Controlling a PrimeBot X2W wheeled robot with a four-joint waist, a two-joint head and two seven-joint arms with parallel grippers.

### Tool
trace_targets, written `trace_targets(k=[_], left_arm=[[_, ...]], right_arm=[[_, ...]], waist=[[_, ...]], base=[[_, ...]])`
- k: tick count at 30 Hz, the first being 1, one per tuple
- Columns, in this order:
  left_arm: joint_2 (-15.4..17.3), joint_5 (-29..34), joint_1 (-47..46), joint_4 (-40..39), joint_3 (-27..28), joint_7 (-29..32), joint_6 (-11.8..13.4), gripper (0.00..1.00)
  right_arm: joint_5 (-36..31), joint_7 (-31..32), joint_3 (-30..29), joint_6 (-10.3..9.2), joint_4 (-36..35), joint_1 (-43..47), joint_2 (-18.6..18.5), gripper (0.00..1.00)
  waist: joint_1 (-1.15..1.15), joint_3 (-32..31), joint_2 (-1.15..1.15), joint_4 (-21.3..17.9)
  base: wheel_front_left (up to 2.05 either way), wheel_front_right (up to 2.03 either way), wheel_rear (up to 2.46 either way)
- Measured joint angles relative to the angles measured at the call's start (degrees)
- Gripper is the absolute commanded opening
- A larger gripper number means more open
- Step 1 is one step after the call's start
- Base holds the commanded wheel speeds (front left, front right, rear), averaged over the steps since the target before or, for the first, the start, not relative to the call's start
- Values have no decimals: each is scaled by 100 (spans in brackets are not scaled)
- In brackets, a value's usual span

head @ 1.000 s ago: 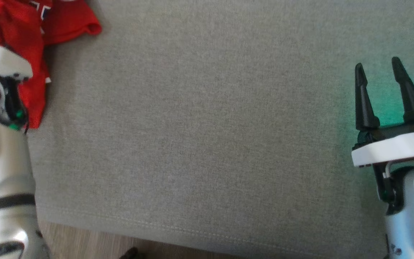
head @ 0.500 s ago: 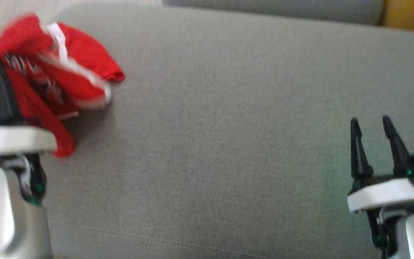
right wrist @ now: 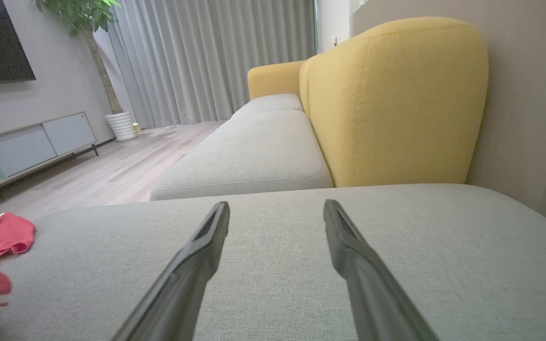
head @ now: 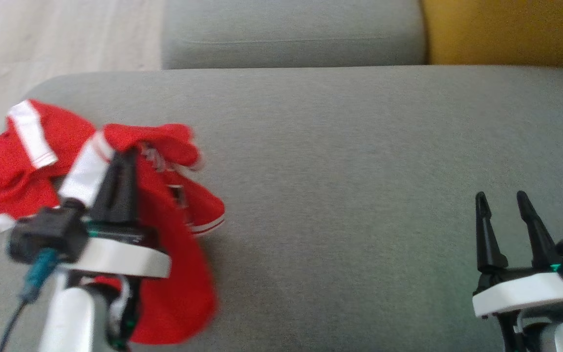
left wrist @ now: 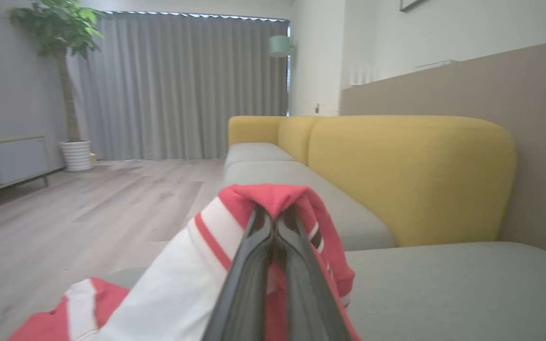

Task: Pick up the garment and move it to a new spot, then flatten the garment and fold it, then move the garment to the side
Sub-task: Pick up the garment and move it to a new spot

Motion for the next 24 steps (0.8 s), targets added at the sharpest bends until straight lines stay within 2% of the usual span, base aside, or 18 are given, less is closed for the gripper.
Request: trace_targets(k=[3, 4, 7, 13, 18, 24], left_arm=[[-1, -149, -24, 103, -454, 36, -1, 0], [-20, -285, -58, 321, -761, 34, 10, 0], [-27, -458, -247, 702, -1214, -29, 109, 0], [-36, -657, -1262, 1319, -2171, -234, 210, 0], [-37, -641, -1955, 1996, -2852, -283, 153, 0], [-35, -657, -2097, 2969, -3631, -186, -35, 0]], right_arm=[[2, 9, 89, 1, -73, -8, -1, 100], [29, 27, 169, 1, -107, -19, 1, 100], [116, 32, 197, 1, -123, -72, 1, 100], [221, -78, 271, 1, -81, -333, 1, 100], [370, -256, 341, 1, 43, -515, 1, 100], [464, -441, 442, 0, 261, -692, 1, 100]], waist=[[0, 42, 0, -290], [0, 95, 0, -502], [0, 218, 0, -825], [0, 628, 0, -1420], [0, 1071, 0, -1814], [0, 1464, 0, -2177]], base=[[0, 0, 0], [0, 0, 0], [0, 0, 0], [0, 0, 0], [0, 0, 0], [0, 0, 0]])
